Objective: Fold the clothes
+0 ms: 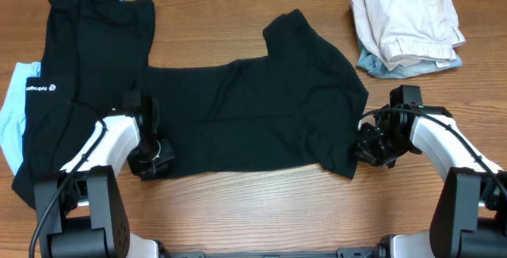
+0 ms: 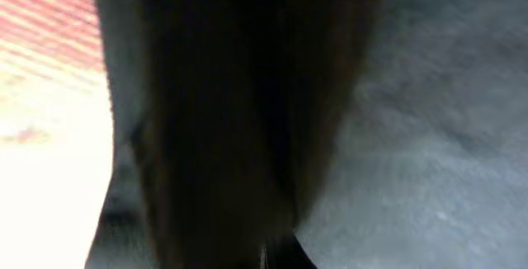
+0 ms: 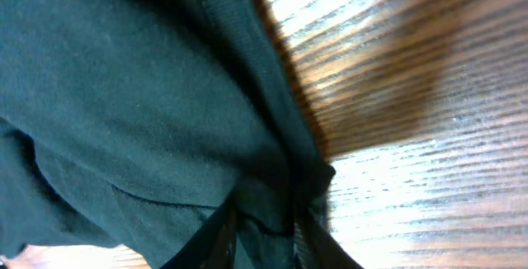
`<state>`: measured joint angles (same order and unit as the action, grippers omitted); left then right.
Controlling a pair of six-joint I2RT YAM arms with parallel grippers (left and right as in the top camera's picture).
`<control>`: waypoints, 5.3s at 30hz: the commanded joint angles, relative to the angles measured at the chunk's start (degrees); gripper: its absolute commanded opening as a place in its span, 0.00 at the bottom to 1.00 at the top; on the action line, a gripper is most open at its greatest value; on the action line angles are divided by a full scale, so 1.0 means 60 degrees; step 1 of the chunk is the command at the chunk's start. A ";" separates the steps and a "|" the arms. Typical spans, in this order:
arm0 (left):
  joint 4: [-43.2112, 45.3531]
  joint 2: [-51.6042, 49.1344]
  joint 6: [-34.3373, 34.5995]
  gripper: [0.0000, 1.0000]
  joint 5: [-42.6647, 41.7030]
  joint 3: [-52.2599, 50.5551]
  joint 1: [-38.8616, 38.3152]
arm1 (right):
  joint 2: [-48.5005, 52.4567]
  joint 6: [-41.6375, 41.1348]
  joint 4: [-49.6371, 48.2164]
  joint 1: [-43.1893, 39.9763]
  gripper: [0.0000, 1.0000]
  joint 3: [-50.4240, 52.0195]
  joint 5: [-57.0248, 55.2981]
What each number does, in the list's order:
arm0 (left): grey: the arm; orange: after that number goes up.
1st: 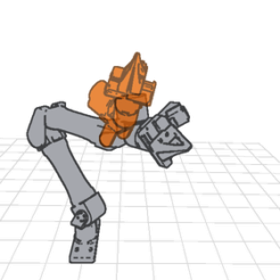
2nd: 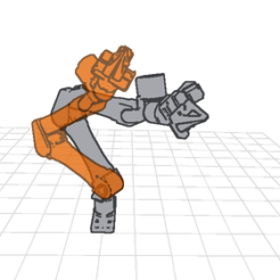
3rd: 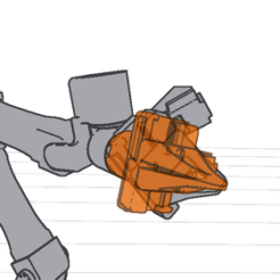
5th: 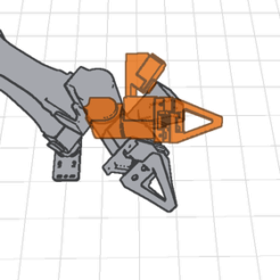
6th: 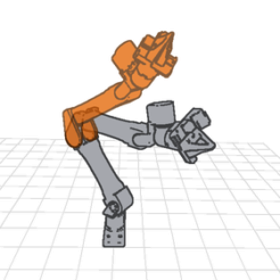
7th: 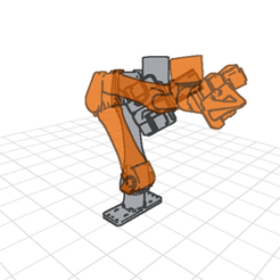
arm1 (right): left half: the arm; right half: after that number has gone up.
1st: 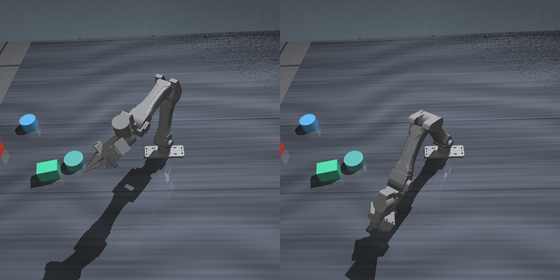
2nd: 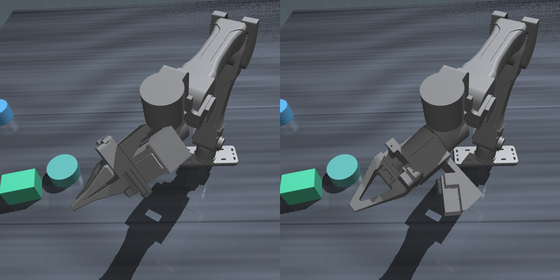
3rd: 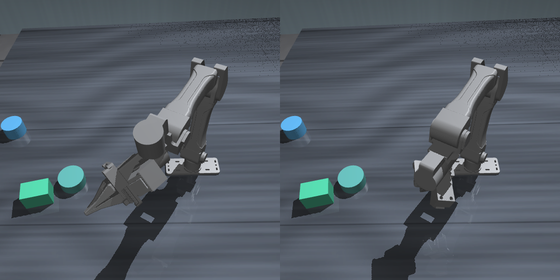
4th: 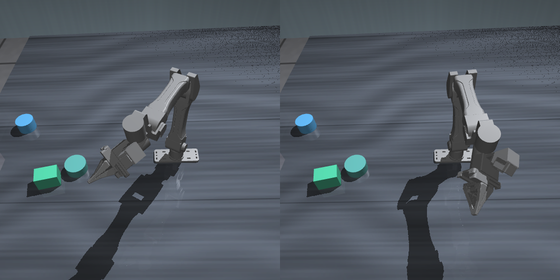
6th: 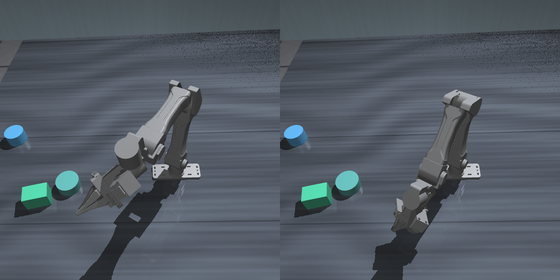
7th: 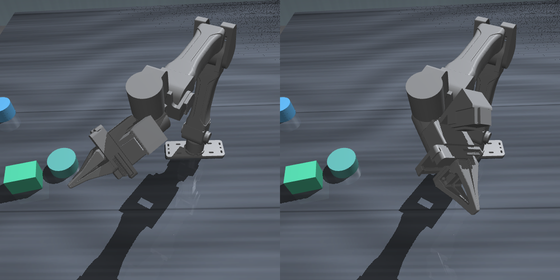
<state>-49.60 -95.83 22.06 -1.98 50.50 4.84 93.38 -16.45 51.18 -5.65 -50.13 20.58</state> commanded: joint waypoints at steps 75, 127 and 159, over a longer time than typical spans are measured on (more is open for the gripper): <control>-0.4681 0.0011 -0.2157 0.76 -0.0004 0.8542 -0.0066 | -0.0616 0.2073 0.3198 0.1530 0.93 -0.7399 -0.1581; 0.0911 -0.6167 -0.5533 0.45 -0.1111 0.9038 0.0812 | 0.0339 0.1989 0.3599 0.1636 0.92 -0.8076 -0.1741; -0.1749 -0.6076 -0.3840 0.04 -0.1421 1.2061 0.0809 | 0.0335 0.2000 0.3381 0.1745 0.89 -0.8076 -0.1712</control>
<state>-58.54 -132.25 -3.01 -9.37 118.96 9.78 95.48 -4.49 71.70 4.56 -98.28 10.26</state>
